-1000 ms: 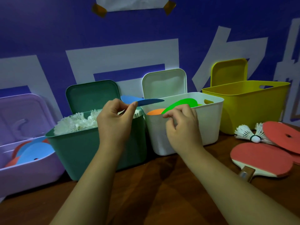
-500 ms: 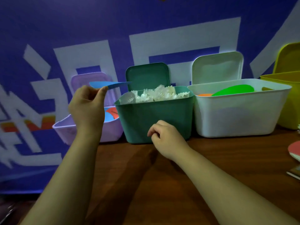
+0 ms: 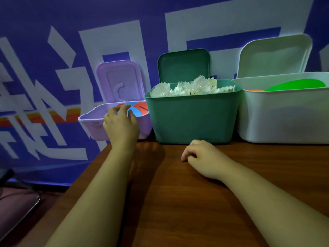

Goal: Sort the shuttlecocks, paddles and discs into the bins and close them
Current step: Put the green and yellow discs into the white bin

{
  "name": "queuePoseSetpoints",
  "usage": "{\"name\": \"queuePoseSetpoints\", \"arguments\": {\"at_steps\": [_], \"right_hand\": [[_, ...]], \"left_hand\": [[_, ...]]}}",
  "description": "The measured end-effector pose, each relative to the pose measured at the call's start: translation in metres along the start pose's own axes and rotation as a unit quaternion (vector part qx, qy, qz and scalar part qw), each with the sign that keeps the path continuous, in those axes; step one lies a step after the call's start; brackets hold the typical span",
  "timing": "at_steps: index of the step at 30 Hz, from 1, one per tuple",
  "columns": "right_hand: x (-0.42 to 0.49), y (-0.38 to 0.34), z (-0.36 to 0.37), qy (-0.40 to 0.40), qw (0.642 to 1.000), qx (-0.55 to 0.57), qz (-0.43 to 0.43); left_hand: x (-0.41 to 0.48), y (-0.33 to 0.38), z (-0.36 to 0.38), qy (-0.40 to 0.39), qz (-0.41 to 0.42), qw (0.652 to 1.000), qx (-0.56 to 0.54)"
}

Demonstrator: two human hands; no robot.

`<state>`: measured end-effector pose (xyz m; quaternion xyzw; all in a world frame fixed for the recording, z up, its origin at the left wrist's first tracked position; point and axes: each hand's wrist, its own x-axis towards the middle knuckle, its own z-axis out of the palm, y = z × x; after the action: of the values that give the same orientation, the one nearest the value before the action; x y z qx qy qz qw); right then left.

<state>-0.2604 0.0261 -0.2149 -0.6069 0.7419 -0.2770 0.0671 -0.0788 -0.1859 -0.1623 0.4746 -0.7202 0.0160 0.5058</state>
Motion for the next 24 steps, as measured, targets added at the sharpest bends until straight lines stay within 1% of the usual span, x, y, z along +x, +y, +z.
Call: {"name": "queuePoseSetpoints", "arguments": {"at_steps": [4,6,8,11,14,16,18,20,24], "right_hand": [[-0.004,0.001,-0.003,0.021,0.999,0.039,0.011],[-0.007,0.002,-0.006,0.042,0.997,0.058,0.02],[-0.01,0.003,-0.011,0.071,0.994,0.071,0.03],[-0.014,0.006,-0.02,0.126,0.988,0.073,0.05],[-0.021,0.005,-0.036,0.183,0.978,0.075,0.074],[-0.028,0.005,-0.05,0.2,0.974,0.071,0.079],[-0.04,0.007,-0.067,0.209,0.974,0.051,0.077],[-0.06,0.013,-0.084,0.231,0.969,0.035,0.08],[-0.114,0.041,-0.125,0.262,0.959,-0.031,0.105]], "left_hand": [[-0.011,0.008,-0.001,-0.036,0.039,0.998,-0.015],[-0.016,0.01,-0.002,-0.063,0.043,0.996,-0.038],[-0.02,0.013,-0.004,-0.094,0.04,0.994,-0.043],[-0.027,0.02,-0.008,-0.126,0.077,0.989,-0.028],[-0.034,0.033,-0.013,-0.158,0.129,0.976,-0.081],[-0.044,0.051,-0.019,-0.205,0.165,0.954,-0.145],[-0.06,0.077,-0.026,-0.276,0.193,0.922,-0.193],[-0.076,0.105,-0.032,-0.337,0.222,0.887,-0.222],[-0.104,0.168,-0.036,-0.419,0.273,0.832,-0.239]]}}
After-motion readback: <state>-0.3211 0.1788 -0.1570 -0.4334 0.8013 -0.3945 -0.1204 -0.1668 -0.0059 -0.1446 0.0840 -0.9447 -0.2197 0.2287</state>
